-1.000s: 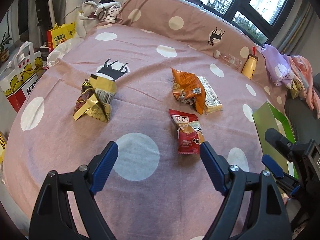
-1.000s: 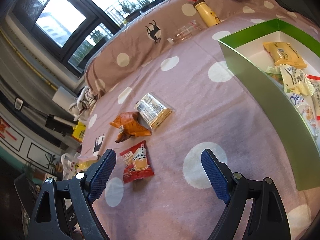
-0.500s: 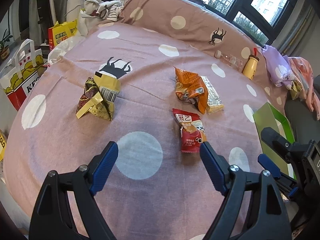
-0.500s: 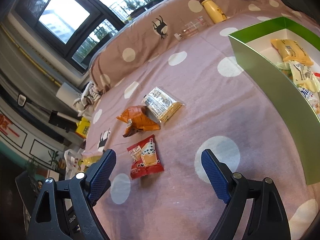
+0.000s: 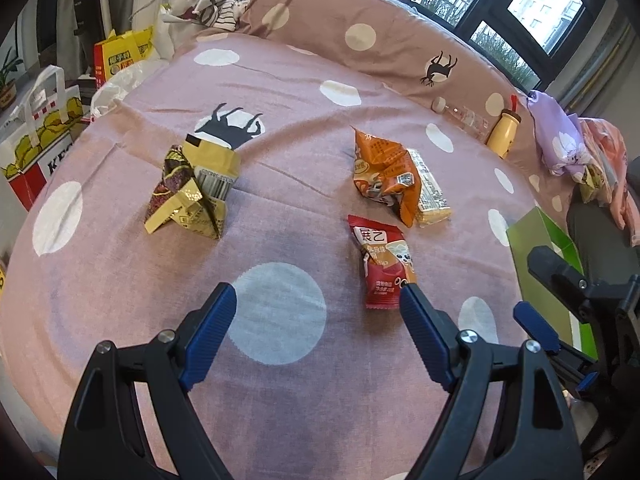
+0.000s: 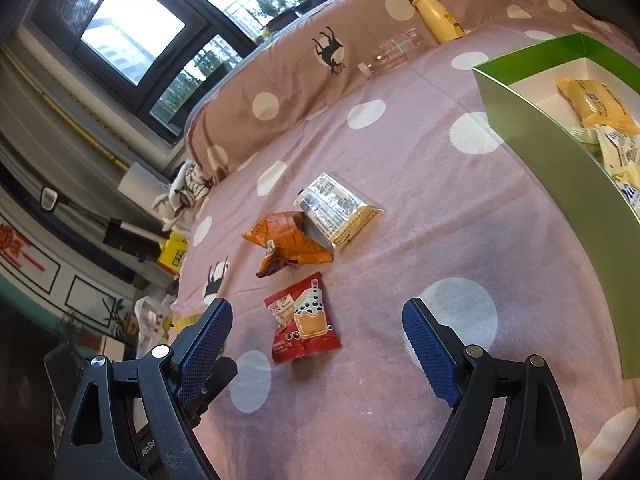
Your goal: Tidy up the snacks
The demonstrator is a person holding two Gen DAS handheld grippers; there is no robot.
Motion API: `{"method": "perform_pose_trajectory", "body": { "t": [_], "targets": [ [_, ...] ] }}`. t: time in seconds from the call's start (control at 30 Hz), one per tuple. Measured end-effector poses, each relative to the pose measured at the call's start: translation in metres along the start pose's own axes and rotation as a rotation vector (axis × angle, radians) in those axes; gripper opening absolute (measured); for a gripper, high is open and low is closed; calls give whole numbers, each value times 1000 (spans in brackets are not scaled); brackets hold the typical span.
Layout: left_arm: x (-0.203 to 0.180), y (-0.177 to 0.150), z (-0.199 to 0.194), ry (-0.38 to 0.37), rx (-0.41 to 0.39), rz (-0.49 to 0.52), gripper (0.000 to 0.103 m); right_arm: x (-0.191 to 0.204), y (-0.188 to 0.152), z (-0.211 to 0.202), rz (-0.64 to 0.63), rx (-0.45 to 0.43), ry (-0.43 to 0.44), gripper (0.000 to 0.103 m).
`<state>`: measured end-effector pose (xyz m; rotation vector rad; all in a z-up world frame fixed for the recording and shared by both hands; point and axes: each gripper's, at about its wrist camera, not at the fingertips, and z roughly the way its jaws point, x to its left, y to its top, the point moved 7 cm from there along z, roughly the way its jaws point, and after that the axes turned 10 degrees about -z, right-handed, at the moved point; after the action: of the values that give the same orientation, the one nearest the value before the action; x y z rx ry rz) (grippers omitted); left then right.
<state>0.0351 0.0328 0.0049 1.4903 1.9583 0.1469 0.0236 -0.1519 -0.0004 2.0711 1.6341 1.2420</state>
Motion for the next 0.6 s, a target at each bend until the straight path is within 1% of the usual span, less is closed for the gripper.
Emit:
{"method": "perform_pose_trajectory", "body": {
  "t": [0.13, 0.2, 0.33, 0.47, 0.6],
  "targets": [
    [-3, -1, 6, -25, 30, -4, 84, 6, -1, 8, -9, 20, 18, 87],
    [-4, -2, 8, -27, 40, -3, 84, 9, 0, 15, -7, 35, 41, 88],
    [-7, -4, 16, -38, 66, -2, 84, 17, 0, 32, -34, 80, 63, 88],
    [-9, -6, 25, -41, 96, -7, 84, 19, -3, 47, -48, 131, 77, 88],
    [-9, -5, 33, -29, 110, -4, 83, 17, -6, 60, -42, 169, 84, 88]
  ]
}}
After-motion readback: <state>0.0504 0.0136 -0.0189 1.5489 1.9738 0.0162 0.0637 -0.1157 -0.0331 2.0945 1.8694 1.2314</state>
